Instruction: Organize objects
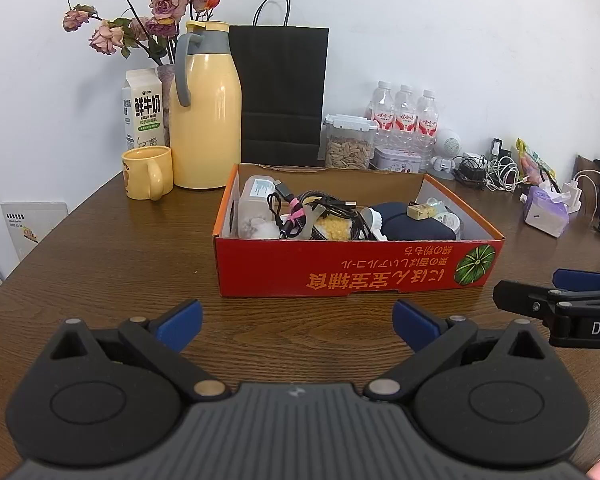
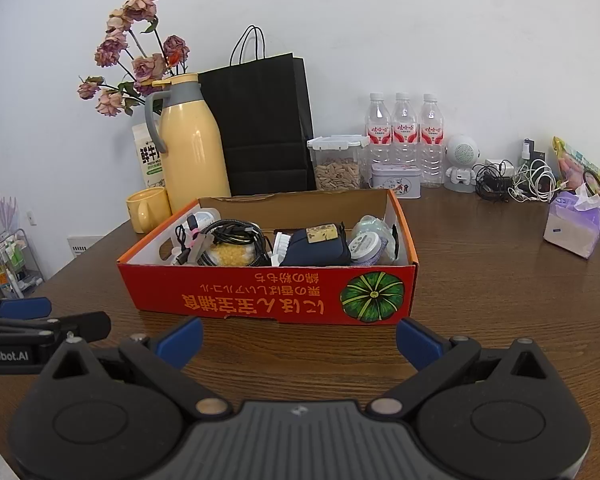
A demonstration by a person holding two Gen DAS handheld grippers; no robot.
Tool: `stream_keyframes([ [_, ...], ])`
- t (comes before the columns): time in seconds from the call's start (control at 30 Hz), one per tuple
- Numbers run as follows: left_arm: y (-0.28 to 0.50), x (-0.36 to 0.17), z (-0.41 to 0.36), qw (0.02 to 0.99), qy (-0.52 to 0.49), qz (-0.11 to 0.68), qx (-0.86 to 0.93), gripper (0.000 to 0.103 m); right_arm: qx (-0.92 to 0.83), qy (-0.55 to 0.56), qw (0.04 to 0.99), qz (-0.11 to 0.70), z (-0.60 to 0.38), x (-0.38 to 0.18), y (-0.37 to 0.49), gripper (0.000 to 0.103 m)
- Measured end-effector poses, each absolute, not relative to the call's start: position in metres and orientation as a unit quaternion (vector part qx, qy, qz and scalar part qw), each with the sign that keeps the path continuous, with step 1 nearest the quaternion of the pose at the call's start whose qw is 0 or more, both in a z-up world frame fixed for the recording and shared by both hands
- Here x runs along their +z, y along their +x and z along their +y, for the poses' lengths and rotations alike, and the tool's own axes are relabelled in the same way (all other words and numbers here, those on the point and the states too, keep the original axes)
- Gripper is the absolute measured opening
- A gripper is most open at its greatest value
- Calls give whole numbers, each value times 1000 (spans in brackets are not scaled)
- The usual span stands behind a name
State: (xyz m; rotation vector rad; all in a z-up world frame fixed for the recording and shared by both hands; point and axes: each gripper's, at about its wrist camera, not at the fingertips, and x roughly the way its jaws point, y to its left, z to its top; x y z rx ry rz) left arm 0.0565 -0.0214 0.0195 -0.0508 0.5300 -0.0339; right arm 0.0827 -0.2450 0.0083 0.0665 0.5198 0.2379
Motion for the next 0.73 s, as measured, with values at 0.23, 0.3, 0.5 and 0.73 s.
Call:
stream_keyframes([
  [0.23, 56, 19, -21, 965, -25, 261, -17, 103, 117, 33, 959, 256, -245, 8, 82, 103],
  [0.3, 56, 19, -22, 965, -25, 262, -16, 103, 117, 33, 959, 256, -245, 8, 82, 103],
  [0.5, 57, 21, -22, 965, -22, 261, -11, 103, 117, 32, 959, 256, -244, 8, 82, 103],
  [0.73, 57, 19, -23, 965, -17, 261, -11, 103, 118, 31, 958, 258, -244, 10, 82, 103],
])
